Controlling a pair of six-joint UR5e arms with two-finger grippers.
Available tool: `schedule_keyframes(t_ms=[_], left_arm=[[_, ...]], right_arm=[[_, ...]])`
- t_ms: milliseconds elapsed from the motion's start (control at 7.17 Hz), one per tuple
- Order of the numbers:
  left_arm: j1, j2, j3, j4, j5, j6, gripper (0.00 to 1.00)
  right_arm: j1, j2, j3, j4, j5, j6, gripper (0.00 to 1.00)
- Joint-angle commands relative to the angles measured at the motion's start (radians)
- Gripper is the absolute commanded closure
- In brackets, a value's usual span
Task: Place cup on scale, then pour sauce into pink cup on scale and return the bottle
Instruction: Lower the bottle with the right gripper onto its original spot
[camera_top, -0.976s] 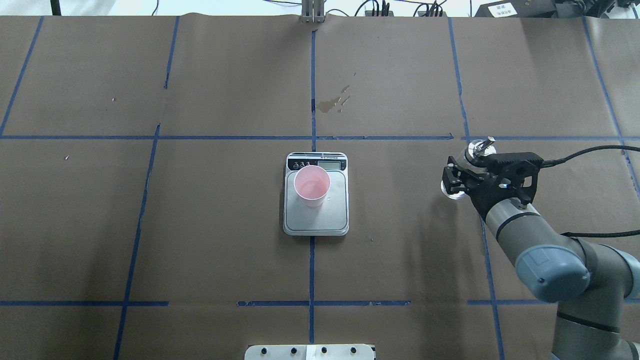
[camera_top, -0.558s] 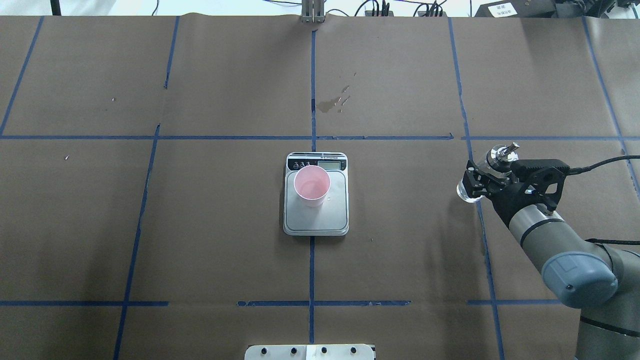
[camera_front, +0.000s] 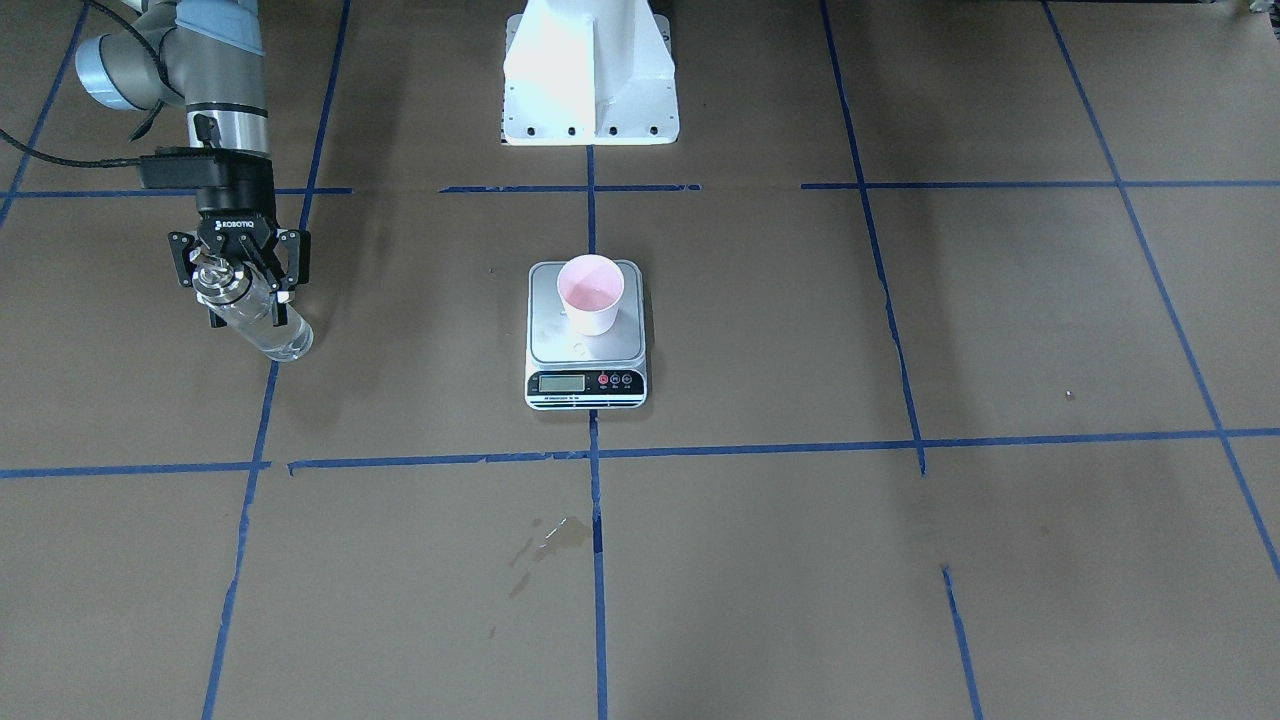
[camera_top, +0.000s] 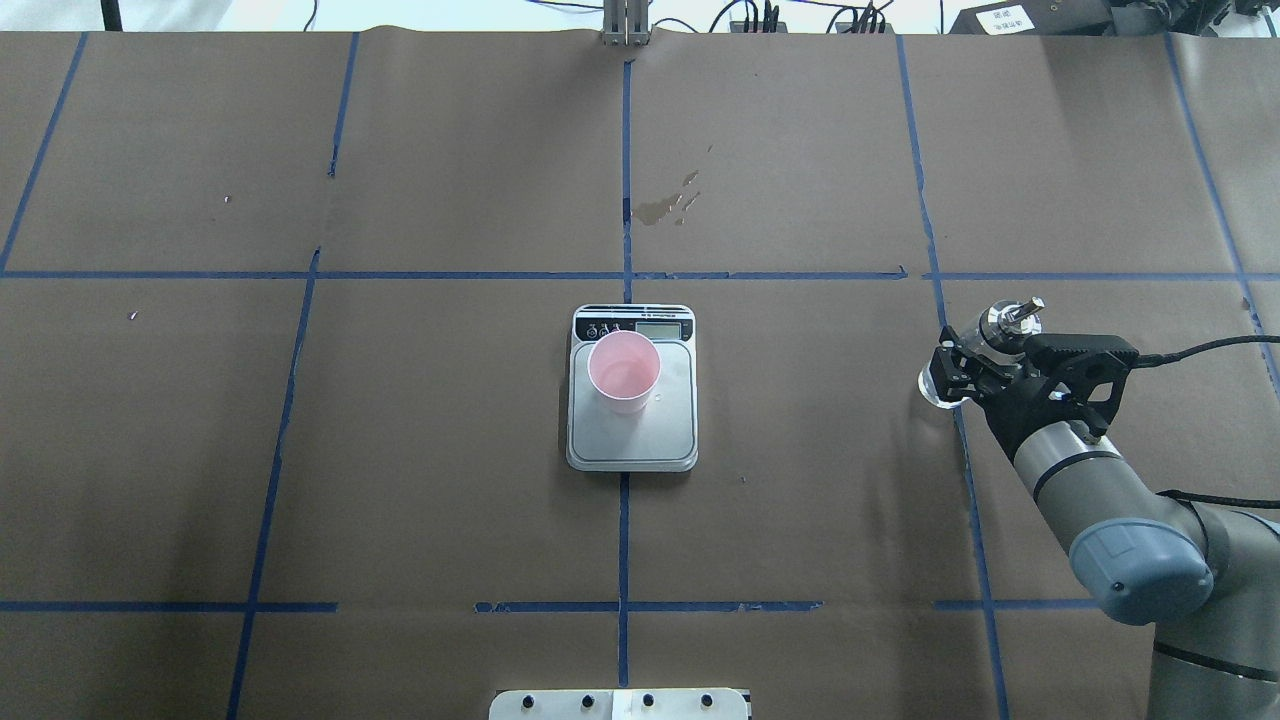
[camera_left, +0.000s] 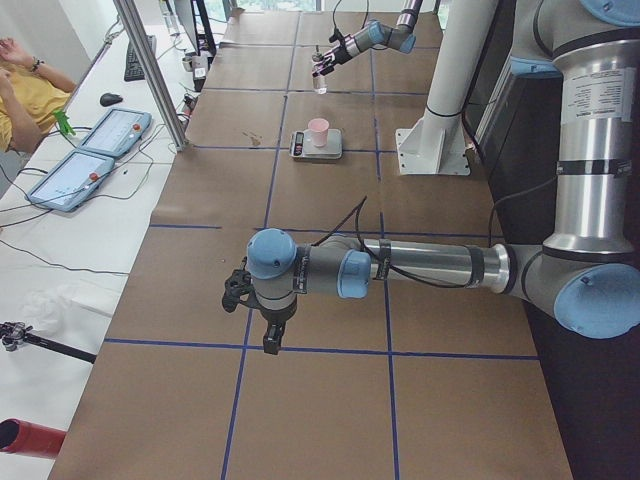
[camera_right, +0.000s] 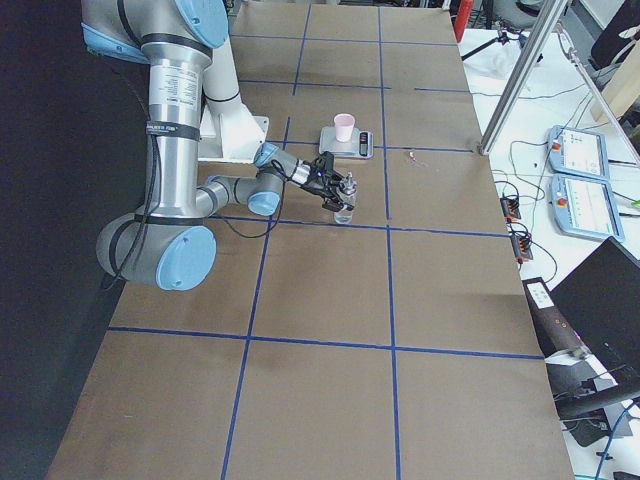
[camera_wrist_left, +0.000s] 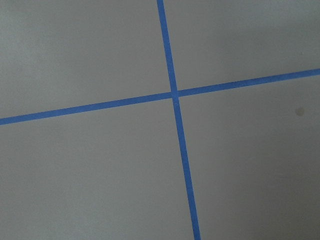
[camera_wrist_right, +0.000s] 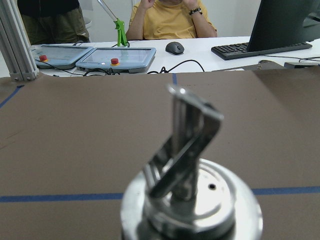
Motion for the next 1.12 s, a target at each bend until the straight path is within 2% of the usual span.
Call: schedule_keyframes(t_ms=[0,279,558,976], left_arm=[[0.001,0.000,0.001,0.000,-0.001,0.000,0.00],[0.001,0.000,0.002,0.000,0.000,0.000,0.00],[-0.001,0.002,0.004,-0.003,0.000,0.000,0.00],[0.001,0.000,0.005,-0.003,0.000,0.000,0.00]], right_arm=[[-0.018,0.005,0.000,-0.003,-0.023,0.020,1.00],[-0.022,0.005,0.000,-0.005,-0.029,0.020,1.00],[-0.025,0.005,-0.002,-0.008,-0.049,0.020,0.87],[-0.028,0.005,-0.003,-0.008,-0.050,0.020,0.78]])
